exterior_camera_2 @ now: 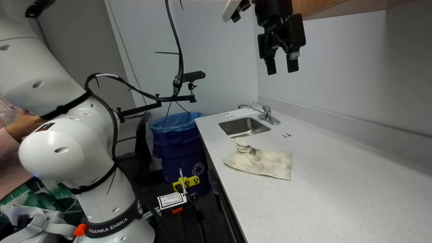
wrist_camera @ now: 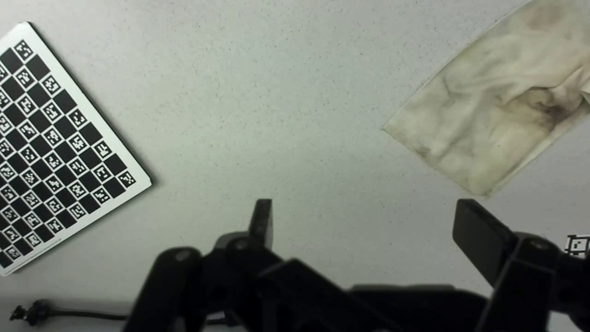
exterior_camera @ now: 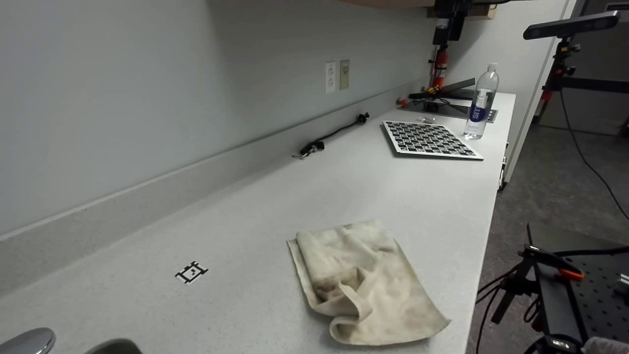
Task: Use the towel to wipe the countertop
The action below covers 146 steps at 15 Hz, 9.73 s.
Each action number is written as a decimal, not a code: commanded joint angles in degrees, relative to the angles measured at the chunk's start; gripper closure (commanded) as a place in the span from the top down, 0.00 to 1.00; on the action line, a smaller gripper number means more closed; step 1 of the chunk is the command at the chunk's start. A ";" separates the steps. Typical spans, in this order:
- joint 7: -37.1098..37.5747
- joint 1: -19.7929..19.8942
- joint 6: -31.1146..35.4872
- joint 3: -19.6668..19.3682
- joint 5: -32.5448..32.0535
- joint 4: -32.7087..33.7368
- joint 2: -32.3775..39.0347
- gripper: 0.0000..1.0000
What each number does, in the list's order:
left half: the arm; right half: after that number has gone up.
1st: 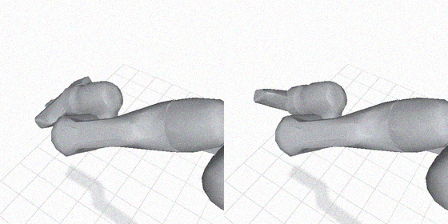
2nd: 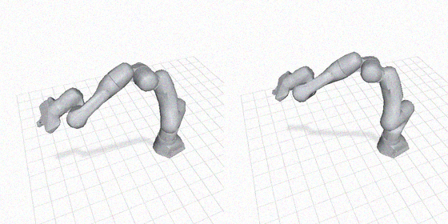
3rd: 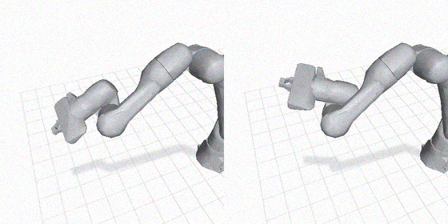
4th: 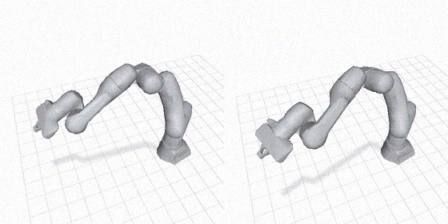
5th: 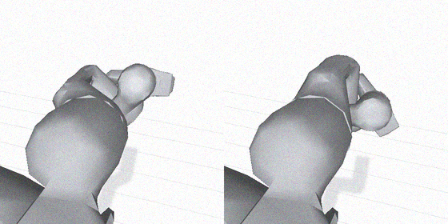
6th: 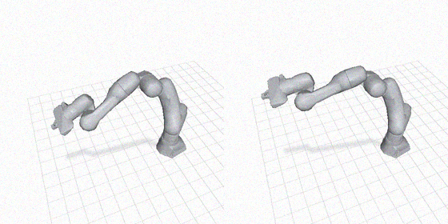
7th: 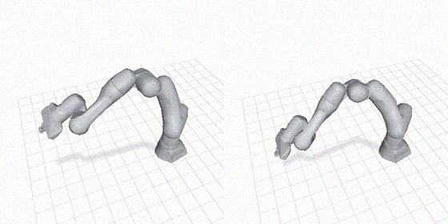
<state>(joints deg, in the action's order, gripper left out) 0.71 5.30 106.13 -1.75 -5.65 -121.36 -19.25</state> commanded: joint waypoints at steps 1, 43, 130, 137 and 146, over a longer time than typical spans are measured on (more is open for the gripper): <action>0.12 -0.57 -0.22 -0.48 -0.16 0.22 0.02 1.00; 0.91 -10.77 21.52 8.94 2.25 -3.36 33.49 1.00; -12.78 -13.95 21.32 15.76 20.48 -8.53 34.74 0.00; -11.03 -13.85 29.07 15.41 22.84 -4.23 39.59 0.00; -6.31 -14.10 32.86 14.66 20.81 0.57 45.93 0.00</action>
<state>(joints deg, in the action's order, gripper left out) -7.22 -8.72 138.32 13.37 15.57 -123.89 23.40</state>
